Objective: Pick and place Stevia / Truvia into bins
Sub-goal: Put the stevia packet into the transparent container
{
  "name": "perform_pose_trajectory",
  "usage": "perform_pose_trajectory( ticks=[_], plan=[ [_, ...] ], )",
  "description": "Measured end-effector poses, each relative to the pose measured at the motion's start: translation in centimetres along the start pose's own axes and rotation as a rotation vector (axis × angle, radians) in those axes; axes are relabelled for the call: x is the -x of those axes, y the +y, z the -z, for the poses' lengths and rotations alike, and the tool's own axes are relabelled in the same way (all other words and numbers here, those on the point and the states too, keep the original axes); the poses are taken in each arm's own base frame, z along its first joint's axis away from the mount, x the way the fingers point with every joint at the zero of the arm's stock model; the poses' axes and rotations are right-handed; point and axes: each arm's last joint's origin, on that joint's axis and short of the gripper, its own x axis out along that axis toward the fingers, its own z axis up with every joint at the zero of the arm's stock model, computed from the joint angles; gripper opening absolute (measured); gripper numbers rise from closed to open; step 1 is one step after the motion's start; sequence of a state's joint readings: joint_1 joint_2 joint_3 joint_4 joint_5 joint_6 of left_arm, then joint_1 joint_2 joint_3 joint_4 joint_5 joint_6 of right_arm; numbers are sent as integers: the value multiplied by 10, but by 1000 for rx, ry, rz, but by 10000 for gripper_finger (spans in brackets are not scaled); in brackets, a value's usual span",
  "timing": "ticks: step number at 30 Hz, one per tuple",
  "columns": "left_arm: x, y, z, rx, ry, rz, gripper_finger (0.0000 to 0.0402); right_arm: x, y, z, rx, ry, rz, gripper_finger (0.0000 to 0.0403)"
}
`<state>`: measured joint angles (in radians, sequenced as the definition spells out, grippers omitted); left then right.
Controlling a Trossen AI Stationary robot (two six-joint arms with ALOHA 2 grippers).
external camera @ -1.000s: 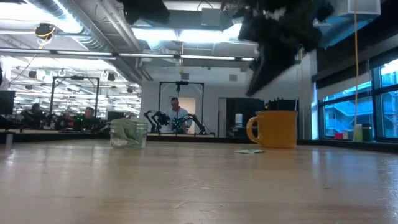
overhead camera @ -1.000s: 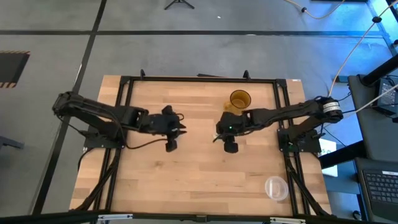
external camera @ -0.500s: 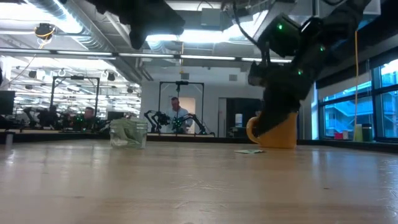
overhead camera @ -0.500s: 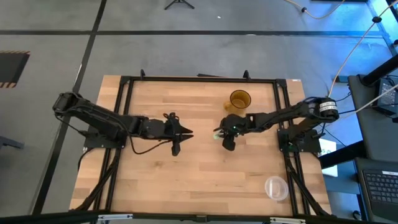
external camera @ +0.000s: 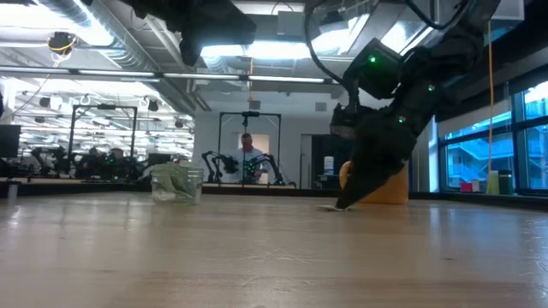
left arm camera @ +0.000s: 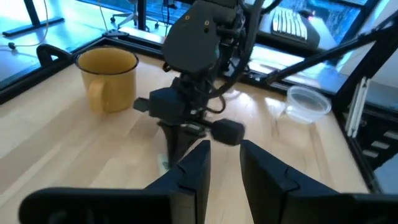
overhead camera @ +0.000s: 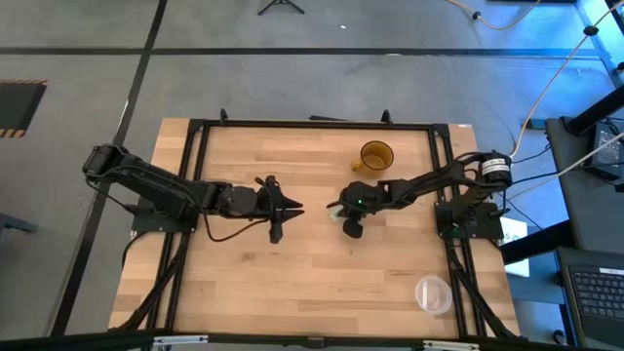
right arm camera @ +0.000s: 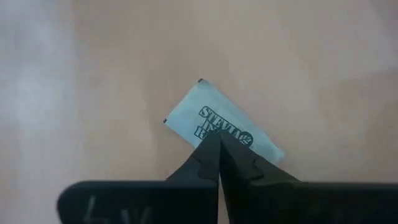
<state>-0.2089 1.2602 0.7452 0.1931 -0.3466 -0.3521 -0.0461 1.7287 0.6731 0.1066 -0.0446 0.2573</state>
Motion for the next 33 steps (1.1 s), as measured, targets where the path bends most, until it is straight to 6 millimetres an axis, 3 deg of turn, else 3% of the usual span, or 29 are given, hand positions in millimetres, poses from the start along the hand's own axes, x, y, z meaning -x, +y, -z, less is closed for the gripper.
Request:
perform_pose_trajectory(
  ticks=[6,13,19,25,33],
  plan=[
    [-15,-2,23,-276,121,-14,81,-2,16,5,8,26,-83,7],
    [-55,-14,77,-476,233,-3,81,-2,39,13,-49,46,-156,3],
    [-85,-28,117,-672,224,21,81,-2,51,15,-118,42,-185,2],
    [-114,-41,129,-838,255,38,92,-2,53,16,-149,45,-190,1],
    [-141,-50,125,-905,307,-34,137,-2,55,17,-162,48,-201,1]
  ],
)
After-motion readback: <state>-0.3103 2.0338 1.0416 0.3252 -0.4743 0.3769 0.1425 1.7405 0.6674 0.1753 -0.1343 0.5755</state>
